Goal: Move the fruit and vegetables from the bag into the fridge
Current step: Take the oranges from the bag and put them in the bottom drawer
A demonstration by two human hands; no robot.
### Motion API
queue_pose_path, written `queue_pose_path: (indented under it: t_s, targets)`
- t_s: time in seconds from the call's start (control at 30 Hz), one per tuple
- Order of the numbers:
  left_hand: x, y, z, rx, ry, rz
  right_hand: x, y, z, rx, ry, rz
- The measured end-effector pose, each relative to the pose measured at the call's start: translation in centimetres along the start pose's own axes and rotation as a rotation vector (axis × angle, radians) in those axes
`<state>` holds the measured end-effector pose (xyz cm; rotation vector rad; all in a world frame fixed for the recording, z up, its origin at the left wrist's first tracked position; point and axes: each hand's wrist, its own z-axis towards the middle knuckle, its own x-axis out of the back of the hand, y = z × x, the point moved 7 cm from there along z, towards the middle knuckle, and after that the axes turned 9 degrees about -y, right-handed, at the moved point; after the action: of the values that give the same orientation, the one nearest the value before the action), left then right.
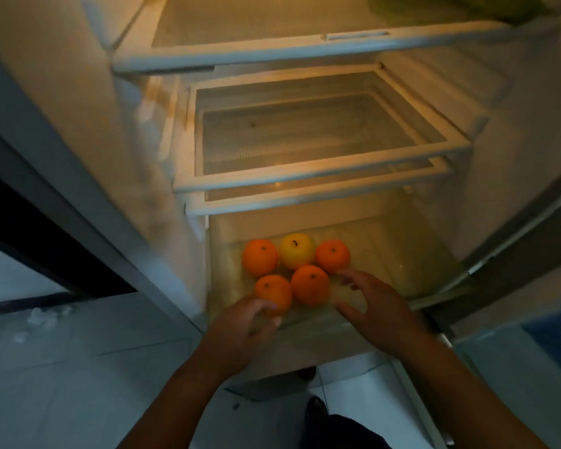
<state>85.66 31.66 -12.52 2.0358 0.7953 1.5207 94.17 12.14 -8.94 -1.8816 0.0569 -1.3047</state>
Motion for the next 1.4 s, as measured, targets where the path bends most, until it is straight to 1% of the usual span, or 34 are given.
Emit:
queue_pose_path:
  t_s: [0.13,0.23,0.3,0.37,0.53,0.6,0.7,0.9,1.03,1.23,1.4]
  targets:
    - [-1.3,2.3,-0.3,-0.11,-0.076,0.054,-0.6,-0.4,-1.7,0.006,0.029,-0.076]
    - [-2.1,4.0,-0.8,-0.137,-0.12,0.082,-0.8,-0.1,-2.9,-0.016,0.03,-0.131]
    - [-2.4,4.7,-1.3,-0.14,-0.122,0.101,-1.1,0.0,-3.6,-0.033,-0.014,-0.166]
    - [-2.6,5.1,-2.0,-0.157,-0.104,0.138,-1.2,0.0,-4.2,-0.038,-0.045,-0.191]
    - [-2.1,5.1,-3.1,-0.179,-0.011,0.145,-1.0,0.2,-4.7,-0.009,0.0,-0.211]
    - [-1.9,4.7,-3.0,-0.154,0.021,0.099,-0.7,0.7,-4.8,0.003,0.03,-0.195]
    - [-2.1,4.3,-2.9,-0.082,0.066,0.062,-0.4,1.6,-4.6,0.059,0.026,-0.201]
    - [-2.5,4.4,-3.3,-0.035,0.205,0.073,0.3,3.5,-4.1,0.124,0.035,-0.211]
    - [-2.4,4.1,-3.0,-0.007,0.312,0.135,0.5,4.1,-3.3,0.169,0.06,-0.187]
    - [-1.9,3.7,-1.8,-0.013,0.33,0.128,0.6,4.4,-1.9,0.162,0.03,-0.192]
    - [-0.8,2.5,0.5,-0.001,0.291,0.129,1.0,4.4,0.2,0.189,0.058,-0.198]
